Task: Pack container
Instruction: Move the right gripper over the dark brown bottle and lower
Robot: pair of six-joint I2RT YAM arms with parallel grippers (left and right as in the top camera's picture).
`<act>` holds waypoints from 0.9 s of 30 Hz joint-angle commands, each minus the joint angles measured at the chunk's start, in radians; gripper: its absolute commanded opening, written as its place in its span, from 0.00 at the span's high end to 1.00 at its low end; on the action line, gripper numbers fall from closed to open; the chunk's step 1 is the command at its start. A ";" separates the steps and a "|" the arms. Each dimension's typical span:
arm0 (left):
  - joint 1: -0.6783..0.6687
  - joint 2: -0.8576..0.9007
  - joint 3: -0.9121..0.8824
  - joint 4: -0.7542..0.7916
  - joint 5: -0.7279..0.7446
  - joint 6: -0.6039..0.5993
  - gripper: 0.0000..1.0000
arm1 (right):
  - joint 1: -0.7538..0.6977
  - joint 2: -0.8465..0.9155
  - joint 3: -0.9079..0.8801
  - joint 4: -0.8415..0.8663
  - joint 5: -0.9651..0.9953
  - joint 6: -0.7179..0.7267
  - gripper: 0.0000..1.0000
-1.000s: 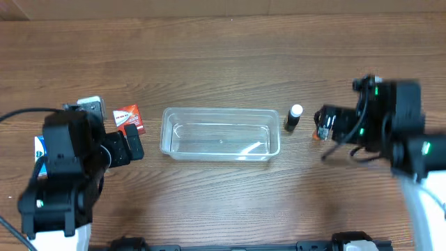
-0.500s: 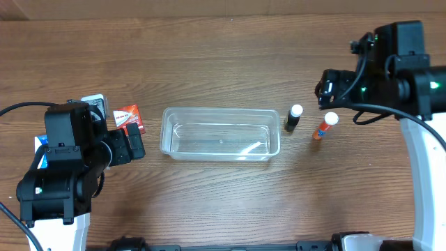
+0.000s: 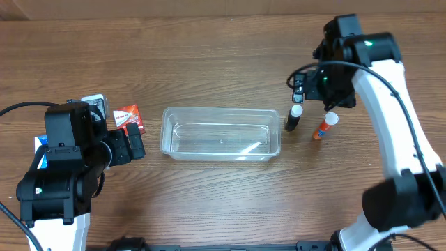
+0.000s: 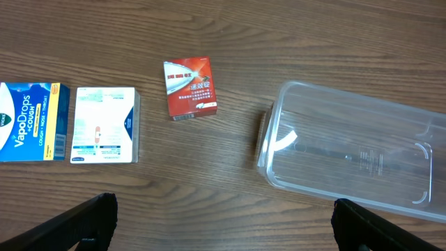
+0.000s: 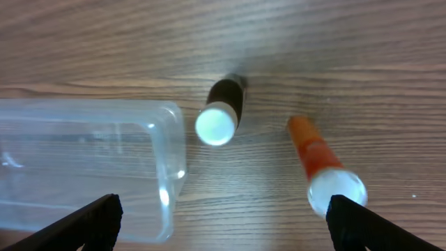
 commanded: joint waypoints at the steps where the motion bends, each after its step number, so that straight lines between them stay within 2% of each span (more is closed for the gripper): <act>1: 0.005 -0.002 0.028 0.001 0.012 -0.014 0.00 | 0.001 0.040 -0.002 0.006 0.007 -0.020 0.04; 17: 0.005 -0.002 0.028 0.001 0.013 -0.014 0.00 | 0.058 0.135 -0.003 0.021 0.017 -0.100 0.04; 27: 0.005 -0.002 0.028 0.000 0.012 -0.014 0.00 | 0.061 0.182 -0.003 0.055 0.019 -0.061 0.11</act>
